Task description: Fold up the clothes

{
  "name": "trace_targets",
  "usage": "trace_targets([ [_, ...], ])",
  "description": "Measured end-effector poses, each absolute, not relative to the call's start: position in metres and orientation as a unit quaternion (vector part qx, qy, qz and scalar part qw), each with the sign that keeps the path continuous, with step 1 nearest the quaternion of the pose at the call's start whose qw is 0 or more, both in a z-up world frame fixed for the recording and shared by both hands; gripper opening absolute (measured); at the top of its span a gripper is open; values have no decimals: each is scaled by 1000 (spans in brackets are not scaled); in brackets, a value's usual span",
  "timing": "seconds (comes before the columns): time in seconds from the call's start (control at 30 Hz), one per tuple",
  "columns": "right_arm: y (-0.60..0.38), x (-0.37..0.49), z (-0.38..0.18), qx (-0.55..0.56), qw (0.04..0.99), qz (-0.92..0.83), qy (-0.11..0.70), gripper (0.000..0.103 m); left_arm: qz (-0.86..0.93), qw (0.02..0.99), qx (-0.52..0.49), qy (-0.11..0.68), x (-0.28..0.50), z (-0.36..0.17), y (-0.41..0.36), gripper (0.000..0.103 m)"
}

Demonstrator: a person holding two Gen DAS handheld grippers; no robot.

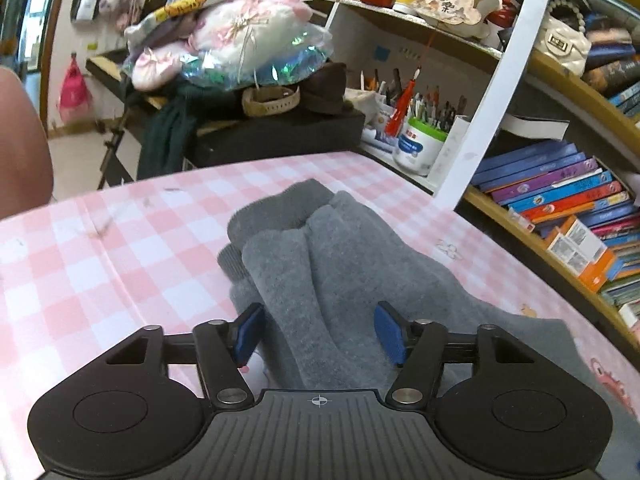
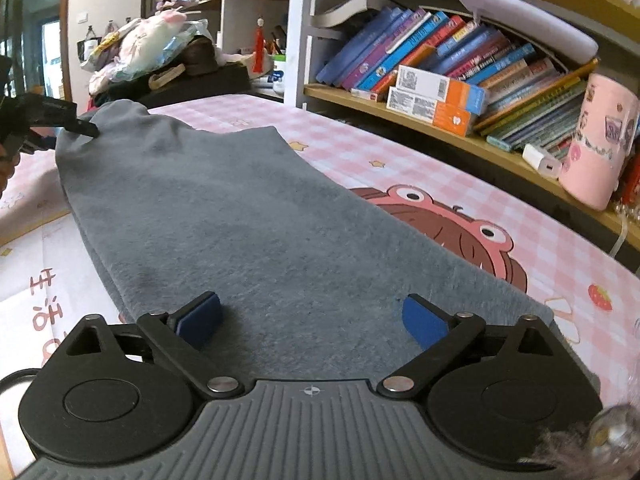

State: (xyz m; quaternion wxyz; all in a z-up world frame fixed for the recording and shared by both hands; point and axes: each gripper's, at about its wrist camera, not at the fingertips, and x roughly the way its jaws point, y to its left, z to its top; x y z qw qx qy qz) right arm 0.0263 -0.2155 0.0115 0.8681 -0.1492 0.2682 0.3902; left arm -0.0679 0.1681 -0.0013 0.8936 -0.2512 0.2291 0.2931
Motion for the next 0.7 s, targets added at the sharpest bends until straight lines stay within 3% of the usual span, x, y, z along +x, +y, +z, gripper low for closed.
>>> trace_targets([
  [0.17, -217, 30, 10, -141, 867, 390, 278, 103, 291, 887, -267, 240, -65, -8, 177, 71],
  [0.3, -217, 31, 10, -136, 865, 391, 282, 103, 256, 888, -295, 243, -56, -8, 185, 69],
  [0.37, -217, 32, 10, -134, 865, 392, 284, 103, 233, 882, -335, 237, -54, -10, 194, 44],
  [0.4, -218, 32, 10, -133, 865, 392, 285, 103, 224, 878, -353, 232, -54, -12, 197, 40],
  [0.47, -218, 32, 10, -132, 864, 392, 286, 103, 212, 877, -373, 215, -56, -12, 197, 21],
  [0.7, -218, 32, 10, -131, 864, 392, 288, 103, 170, 934, -274, 154, -74, 28, 160, 18],
])
